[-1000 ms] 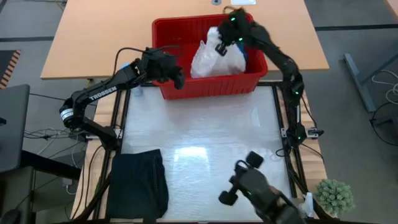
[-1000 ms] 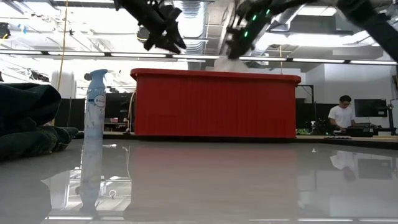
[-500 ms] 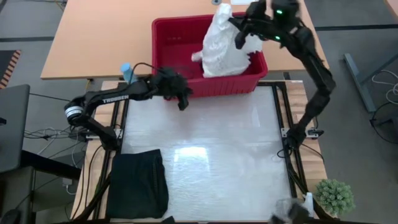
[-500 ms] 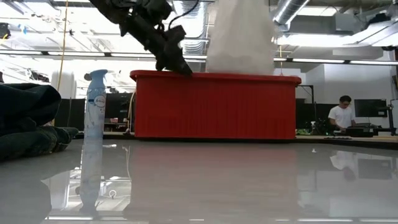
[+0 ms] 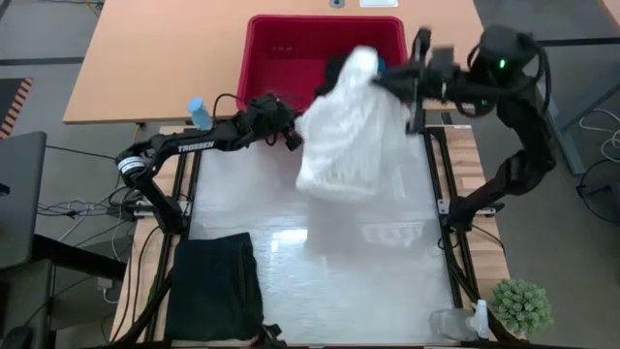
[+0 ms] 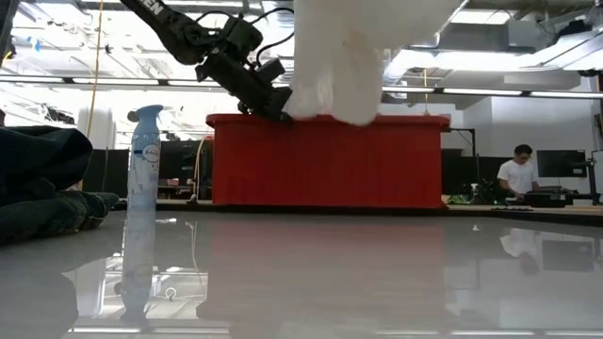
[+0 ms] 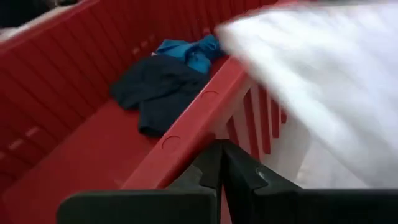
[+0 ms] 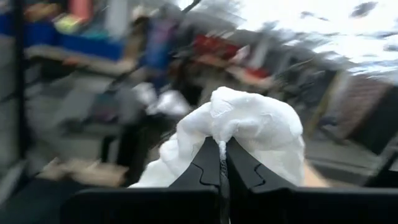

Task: Fold Laundry from Bin
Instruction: Fold the white dress from the red bin

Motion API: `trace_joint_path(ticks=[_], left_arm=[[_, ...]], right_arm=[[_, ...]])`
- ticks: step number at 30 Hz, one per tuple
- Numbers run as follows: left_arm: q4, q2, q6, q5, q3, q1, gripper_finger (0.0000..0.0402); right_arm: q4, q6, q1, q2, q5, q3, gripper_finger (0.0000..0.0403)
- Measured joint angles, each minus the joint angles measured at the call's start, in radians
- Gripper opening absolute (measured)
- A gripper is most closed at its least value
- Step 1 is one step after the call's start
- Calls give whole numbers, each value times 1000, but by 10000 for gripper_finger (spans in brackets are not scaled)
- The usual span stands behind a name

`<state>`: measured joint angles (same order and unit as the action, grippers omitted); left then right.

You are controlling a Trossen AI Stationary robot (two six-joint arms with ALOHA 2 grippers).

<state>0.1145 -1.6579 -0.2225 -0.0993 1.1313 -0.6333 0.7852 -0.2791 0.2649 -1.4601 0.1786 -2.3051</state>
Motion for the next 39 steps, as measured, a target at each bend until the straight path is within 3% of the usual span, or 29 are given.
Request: trace_joint_path(ticks=[5, 12, 15, 19, 23, 26, 29, 33, 39], left_arm=[[-100, 33, 41, 35, 64, -40, 1], [-290, 183, 77, 53, 272, -42, 2], [-391, 227, 78, 138, 318, -37, 3], [-483, 343, 77, 233, 356, -10, 22], [-728, 447, 63, 238, 358, 74, 62], [-889, 484, 86, 163, 340, 196, 97], [-917, 491, 158, 55, 266, 325, 128], [-825, 477, 239, -143, 116, 489, 151], [-611, 476, 297, -483, -52, 684, 155]], right_arm=[[231, 31, -114, -21, 0, 1, 24], [511, 204, -143, -32, -207, 23, 24], [488, 199, -121, -33, -228, 46, 24], [315, 129, -99, -46, -188, 60, 24], [170, 67, -81, -47, -158, 61, 24], [119, 64, -60, -45, -155, 61, 24], [81, 69, -49, -46, -155, 61, 24], [2, 72, -35, -44, -154, 60, 24], [-40, 107, 23, -40, -137, 16, 24]])
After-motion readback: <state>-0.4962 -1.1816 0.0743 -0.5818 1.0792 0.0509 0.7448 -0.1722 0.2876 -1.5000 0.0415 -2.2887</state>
